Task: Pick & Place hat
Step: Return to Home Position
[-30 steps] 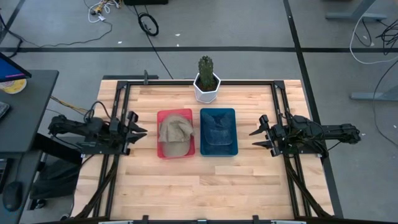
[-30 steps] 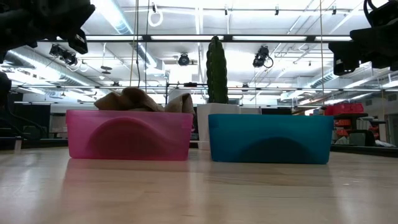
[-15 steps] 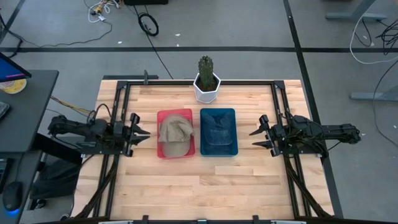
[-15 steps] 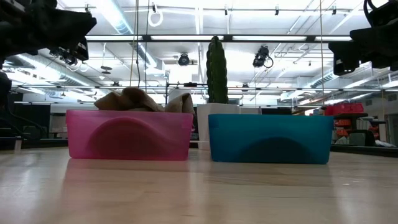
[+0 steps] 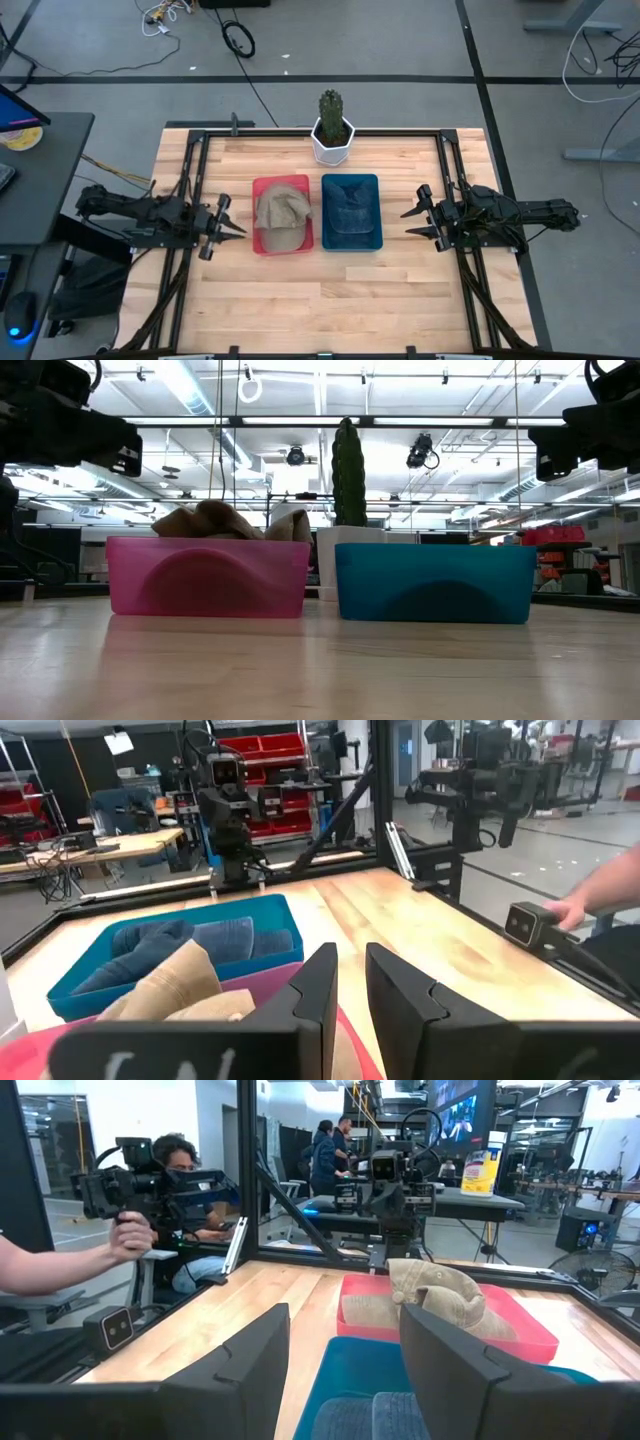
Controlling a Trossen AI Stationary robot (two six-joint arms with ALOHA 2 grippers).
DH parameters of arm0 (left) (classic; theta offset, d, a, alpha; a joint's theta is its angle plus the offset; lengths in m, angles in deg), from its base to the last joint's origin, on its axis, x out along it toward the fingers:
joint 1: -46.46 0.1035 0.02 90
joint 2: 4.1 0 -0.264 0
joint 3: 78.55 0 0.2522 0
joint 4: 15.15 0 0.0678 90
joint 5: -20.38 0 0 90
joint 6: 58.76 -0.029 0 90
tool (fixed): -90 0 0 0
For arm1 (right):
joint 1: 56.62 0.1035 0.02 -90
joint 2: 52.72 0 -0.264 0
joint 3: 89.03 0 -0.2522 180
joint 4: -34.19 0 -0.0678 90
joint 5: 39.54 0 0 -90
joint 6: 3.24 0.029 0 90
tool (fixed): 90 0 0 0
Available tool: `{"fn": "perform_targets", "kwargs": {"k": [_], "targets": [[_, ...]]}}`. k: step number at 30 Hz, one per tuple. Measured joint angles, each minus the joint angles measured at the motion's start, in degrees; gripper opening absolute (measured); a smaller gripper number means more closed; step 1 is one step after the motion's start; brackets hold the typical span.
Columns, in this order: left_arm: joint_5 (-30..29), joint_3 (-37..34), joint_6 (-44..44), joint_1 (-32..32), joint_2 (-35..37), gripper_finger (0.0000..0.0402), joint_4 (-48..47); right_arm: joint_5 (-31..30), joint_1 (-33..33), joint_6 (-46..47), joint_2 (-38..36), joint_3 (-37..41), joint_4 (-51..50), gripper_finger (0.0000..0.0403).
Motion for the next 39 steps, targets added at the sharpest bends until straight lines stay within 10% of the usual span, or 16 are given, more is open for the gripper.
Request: {"fn": "perform_targets", "kwargs": {"k": [39], "targets": [[-4.68, -0.1, 0.79, 0.0, 0.11, 0.006, 2.84, 0.0, 0.01, 0.01, -0.01, 0.0, -0.02, 0.0194]]}}
